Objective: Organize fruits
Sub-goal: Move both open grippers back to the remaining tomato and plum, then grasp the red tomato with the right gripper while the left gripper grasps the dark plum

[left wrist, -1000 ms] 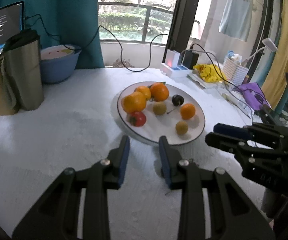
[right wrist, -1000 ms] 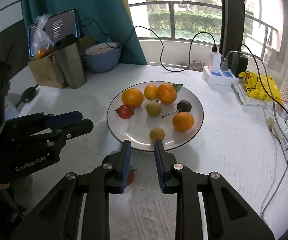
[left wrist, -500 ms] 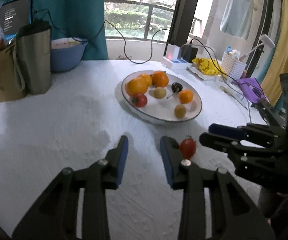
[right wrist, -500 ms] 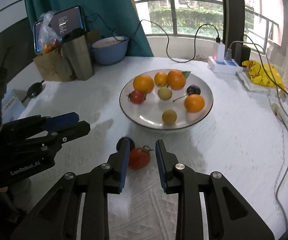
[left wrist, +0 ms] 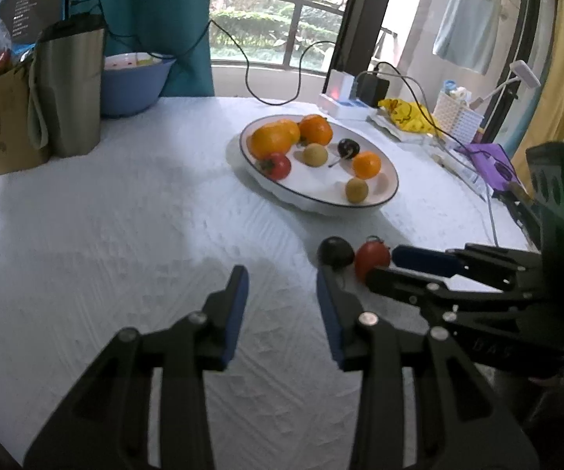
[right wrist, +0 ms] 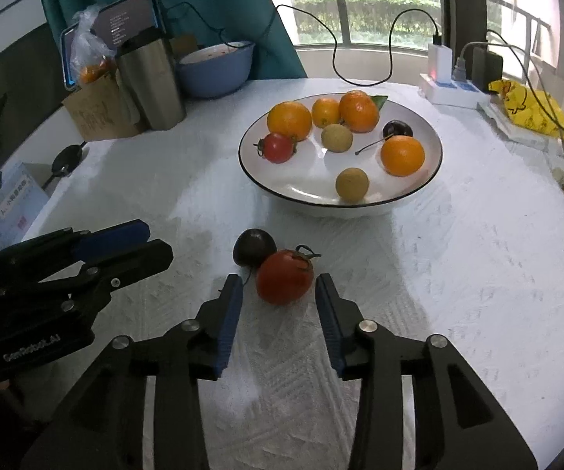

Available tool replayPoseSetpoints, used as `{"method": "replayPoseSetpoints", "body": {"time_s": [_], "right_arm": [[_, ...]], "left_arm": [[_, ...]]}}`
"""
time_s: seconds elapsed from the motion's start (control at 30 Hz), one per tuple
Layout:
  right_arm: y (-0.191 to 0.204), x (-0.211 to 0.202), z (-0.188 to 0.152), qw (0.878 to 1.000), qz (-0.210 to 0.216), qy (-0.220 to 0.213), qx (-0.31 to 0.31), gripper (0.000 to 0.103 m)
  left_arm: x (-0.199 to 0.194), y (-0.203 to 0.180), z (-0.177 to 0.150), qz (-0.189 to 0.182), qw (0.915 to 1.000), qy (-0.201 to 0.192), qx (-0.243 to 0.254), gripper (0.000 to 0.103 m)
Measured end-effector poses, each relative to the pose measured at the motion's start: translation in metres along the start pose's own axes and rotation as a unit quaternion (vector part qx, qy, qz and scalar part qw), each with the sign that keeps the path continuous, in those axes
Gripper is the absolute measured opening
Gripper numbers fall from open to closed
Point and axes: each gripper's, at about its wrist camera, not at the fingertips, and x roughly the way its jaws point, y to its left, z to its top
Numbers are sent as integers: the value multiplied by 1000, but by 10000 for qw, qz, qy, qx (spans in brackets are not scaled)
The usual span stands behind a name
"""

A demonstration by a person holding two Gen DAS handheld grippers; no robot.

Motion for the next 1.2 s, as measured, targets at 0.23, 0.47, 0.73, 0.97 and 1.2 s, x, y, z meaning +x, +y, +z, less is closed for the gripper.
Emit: {"method": "replayPoseSetpoints", "body": {"time_s": [0.23,0.47,0.73,0.97,1.2], "right_arm": [[-2,12,1,9999,36,113,-1,41],[-9,16,2,9998,173,134,-27,36],[-21,4,5,9997,263,-16,12,33],[-38,-8,7,9995,270,-148,95,30],[-54,-15,4,9990,329,-187,241,30]], "left_arm": [[5,0,1,16,10000,40,-53,43],[13,-9,7,-5,10000,64,-15,44],[27,-25,11,-48,9997,187,128,44],[40,-44,17,-116,9991,278,283,44],[54,-49,15,-18,9987,347,379,43]]}}
